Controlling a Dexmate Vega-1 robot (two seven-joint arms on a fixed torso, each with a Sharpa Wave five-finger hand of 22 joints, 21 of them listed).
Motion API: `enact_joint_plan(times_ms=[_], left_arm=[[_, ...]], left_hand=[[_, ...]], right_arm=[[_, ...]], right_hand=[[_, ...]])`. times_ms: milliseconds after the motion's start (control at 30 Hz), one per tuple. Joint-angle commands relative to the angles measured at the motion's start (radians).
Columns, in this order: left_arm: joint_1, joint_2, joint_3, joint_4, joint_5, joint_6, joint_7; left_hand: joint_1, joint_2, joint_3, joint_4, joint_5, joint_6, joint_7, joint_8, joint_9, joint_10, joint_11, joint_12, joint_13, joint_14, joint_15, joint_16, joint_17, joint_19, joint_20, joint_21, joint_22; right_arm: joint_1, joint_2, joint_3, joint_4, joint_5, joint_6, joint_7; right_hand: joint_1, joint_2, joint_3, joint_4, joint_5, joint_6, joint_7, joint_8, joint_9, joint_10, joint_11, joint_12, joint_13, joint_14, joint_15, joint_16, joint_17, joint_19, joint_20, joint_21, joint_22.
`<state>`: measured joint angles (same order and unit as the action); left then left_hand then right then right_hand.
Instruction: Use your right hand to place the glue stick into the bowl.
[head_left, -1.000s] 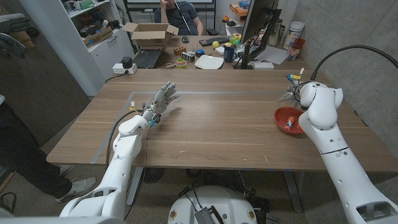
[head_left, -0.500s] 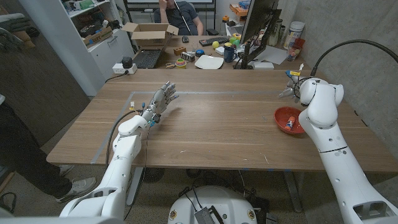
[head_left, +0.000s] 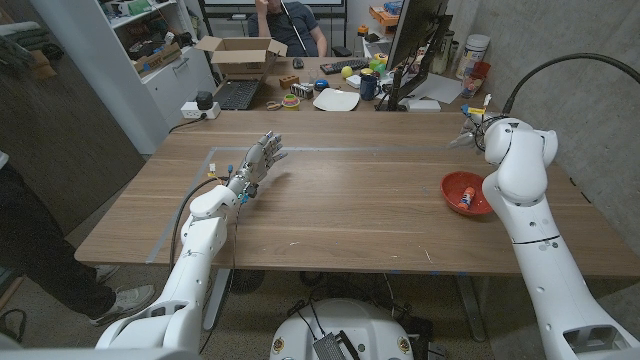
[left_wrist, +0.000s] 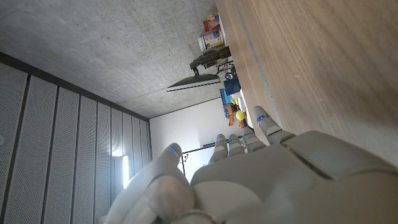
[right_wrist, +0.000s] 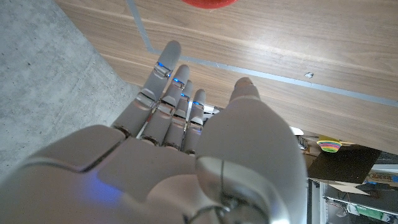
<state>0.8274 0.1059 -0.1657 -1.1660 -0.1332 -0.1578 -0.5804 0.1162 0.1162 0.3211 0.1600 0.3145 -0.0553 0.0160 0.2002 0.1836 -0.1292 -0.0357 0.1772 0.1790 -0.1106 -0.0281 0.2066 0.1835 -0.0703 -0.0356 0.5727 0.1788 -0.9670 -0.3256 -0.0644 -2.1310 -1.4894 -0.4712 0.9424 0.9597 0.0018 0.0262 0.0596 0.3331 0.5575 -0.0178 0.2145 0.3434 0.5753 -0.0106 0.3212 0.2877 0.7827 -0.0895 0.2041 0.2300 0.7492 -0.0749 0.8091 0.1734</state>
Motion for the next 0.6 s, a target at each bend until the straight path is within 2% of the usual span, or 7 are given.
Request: enact_joint_plan(times_ms=[33,600], left_arm=[[0.000,-0.002,-0.002,0.003,0.000,-0.002,0.001],[0.010,-0.001,-0.004,-0.013,-0.003,0.003,0.003]], left_hand=[[-0.011,0.012,-0.005,-0.001,0.006,0.003,-0.005,-0.001,0.003,-0.008,-0.001,0.005,0.004,-0.008,0.000,0.000,0.002,0.005,0.003,-0.007,0.004],[-0.010,0.012,-0.005,-0.001,0.007,0.004,-0.005,-0.001,0.003,-0.007,-0.001,0.005,0.004,-0.008,0.000,-0.001,0.002,0.006,0.004,-0.010,0.004]], right_arm=[[0.001,0.029,0.018,-0.022,-0.027,0.033,-0.029],[-0.007,0.061,0.041,-0.068,-0.055,0.072,-0.065]], right_hand=[[-0.002,0.002,-0.006,0.004,0.006,0.011,0.002,0.006,0.003,0.010,-0.002,0.004,0.002,0.007,-0.126,0.006,0.003,0.010,-0.143,-0.008,0.002],[-0.001,0.007,-0.012,0.007,0.012,0.023,0.001,0.009,0.000,0.016,0.000,0.008,0.000,0.014,-0.128,0.009,0.003,0.012,-0.144,-0.015,0.003]])
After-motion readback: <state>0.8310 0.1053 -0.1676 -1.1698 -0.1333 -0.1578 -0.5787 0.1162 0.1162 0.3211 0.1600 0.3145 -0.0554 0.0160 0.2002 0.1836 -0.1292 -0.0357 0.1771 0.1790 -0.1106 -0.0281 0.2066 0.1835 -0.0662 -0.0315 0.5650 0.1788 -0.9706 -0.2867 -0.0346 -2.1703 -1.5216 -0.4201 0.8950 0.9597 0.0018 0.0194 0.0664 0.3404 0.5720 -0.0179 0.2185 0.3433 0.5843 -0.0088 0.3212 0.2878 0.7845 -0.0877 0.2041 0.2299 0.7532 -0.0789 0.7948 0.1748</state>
